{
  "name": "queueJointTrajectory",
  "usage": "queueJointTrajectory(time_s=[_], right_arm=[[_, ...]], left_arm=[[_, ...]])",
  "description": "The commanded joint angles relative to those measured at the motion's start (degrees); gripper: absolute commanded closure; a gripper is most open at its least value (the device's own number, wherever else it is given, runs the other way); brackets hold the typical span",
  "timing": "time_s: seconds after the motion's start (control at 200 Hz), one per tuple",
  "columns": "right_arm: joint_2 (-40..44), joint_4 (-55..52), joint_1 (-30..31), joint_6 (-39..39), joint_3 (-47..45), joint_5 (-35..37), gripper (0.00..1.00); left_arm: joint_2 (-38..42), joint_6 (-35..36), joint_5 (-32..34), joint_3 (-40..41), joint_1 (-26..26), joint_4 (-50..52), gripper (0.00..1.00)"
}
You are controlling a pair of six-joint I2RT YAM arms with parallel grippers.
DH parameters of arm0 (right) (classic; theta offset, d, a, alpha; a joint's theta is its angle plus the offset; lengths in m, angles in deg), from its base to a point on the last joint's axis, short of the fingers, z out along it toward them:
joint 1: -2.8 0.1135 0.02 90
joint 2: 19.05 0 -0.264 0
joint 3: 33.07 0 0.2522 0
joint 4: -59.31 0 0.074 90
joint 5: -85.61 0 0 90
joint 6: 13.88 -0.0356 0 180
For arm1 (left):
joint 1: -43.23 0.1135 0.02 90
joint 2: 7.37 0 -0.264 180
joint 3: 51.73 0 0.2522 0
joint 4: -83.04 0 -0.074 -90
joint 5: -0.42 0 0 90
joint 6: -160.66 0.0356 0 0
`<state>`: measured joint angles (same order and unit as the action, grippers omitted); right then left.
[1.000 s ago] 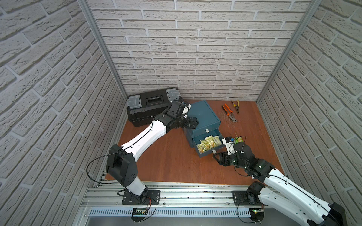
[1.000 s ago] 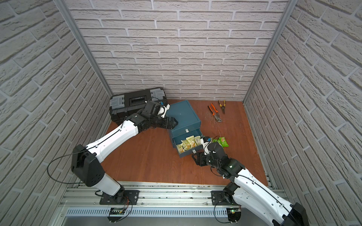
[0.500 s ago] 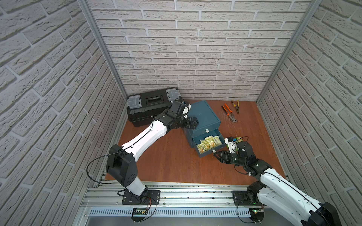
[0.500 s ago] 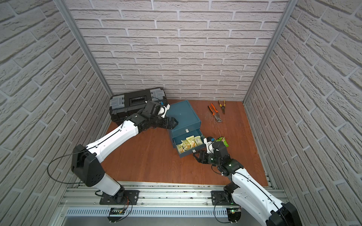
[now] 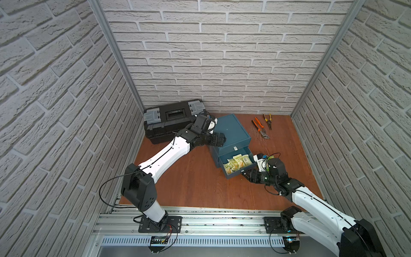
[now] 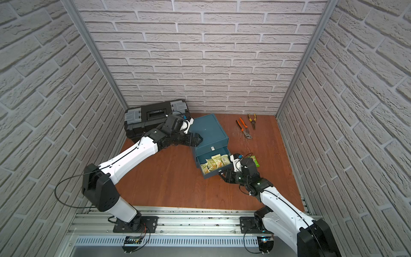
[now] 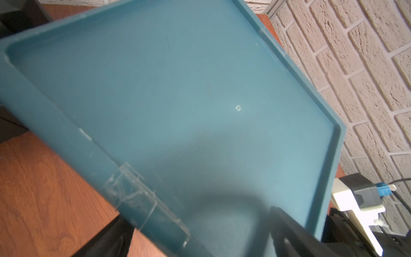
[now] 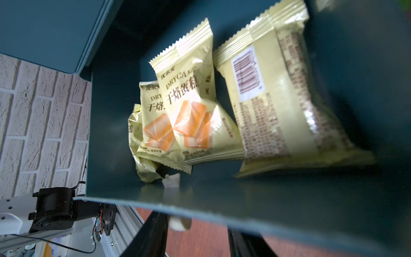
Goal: Take the cookies out of the drawer
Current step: Open the drawer in the storage box.
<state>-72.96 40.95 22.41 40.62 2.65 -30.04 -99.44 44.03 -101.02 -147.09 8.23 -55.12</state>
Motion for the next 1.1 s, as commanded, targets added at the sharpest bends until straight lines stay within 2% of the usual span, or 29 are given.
queueJointTrajectory(time_s=[0.0,0.12,0.375,0.51,0.585,0.88,0.925,1.0,1.095], right_arm=[[-1.0,3.6,-0.6,1.1,1.6,-0.1,0.57],[-2.3,3.9,-0.7,1.6,2.4,-0.6,0.63],[-3.6,2.4,-0.7,2.8,3.2,-1.1,0.91],[-2.4,-0.3,-0.7,3.3,3.4,-0.7,0.98],[-1.2,-2.2,-0.7,3.5,3.3,-0.6,0.98],[5.3,-8.5,-0.7,3.3,0.9,0.9,0.97],[6.0,-9.6,-0.6,3.4,0.9,1.0,0.91],[6.9,-12.4,-0.6,4.0,1.9,1.9,0.72],[7.6,-18.3,-0.5,5.8,4.9,4.1,0.58]], left_arm=[[-2.3,1.5,0.6,-0.3,-0.8,0.9,0.01],[-2.4,1.6,0.7,-0.4,-0.8,1.0,0.01],[-2.6,1.5,0.6,-0.6,-0.8,1.3,0.01],[-2.5,1.7,0.8,-0.6,-0.8,1.4,0.01],[-2.5,1.7,0.9,-0.7,-0.9,1.4,0.01],[-2.8,1.7,0.8,-0.6,-0.8,1.2,0.01],[-2.8,1.6,0.8,-0.4,-0.8,1.0,0.01],[-2.8,1.5,1.0,-0.3,-0.8,1.0,0.01],[-2.7,1.6,1.0,-0.2,-0.8,1.1,0.01]])
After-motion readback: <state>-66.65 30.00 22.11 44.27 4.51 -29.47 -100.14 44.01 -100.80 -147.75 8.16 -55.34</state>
